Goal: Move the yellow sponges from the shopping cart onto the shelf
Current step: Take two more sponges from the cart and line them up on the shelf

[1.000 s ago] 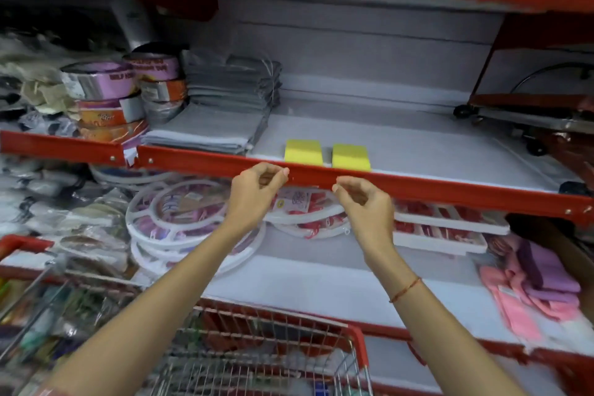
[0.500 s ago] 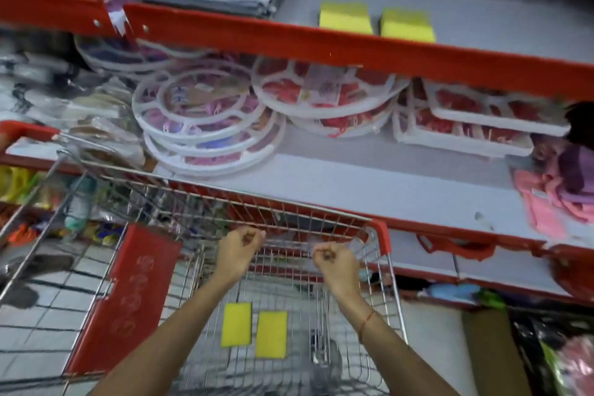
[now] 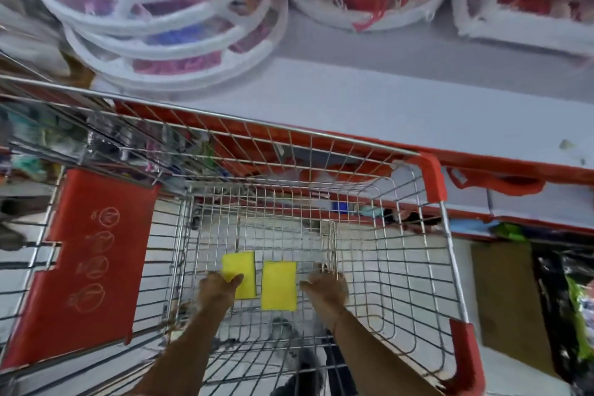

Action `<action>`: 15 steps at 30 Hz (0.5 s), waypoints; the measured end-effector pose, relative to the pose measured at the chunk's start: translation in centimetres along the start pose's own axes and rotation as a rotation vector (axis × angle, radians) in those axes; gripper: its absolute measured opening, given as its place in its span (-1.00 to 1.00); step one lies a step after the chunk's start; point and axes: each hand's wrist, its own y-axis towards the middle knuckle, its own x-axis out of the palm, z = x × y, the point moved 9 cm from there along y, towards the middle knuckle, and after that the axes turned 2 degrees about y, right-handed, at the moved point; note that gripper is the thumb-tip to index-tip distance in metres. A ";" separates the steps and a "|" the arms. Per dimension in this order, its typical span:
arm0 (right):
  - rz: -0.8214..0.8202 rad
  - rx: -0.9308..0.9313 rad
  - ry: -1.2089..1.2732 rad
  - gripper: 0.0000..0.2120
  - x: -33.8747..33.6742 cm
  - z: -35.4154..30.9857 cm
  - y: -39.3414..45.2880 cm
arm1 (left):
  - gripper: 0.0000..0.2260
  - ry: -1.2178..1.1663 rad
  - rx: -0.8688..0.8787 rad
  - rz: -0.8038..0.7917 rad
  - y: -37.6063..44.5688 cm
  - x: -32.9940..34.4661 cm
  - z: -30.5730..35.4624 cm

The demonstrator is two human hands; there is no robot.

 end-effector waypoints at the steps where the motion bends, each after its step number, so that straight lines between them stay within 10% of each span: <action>1: -0.023 0.007 0.038 -0.85 0.7 0.2 0.7 | -0.44 -0.012 -0.006 -0.020 0.7 0.7 -0.1; 15: -0.012 0.105 0.112 -0.61 2.4 0.3 1.7 | -0.46 -0.087 -0.019 0.086 -0.3 1.2 0.9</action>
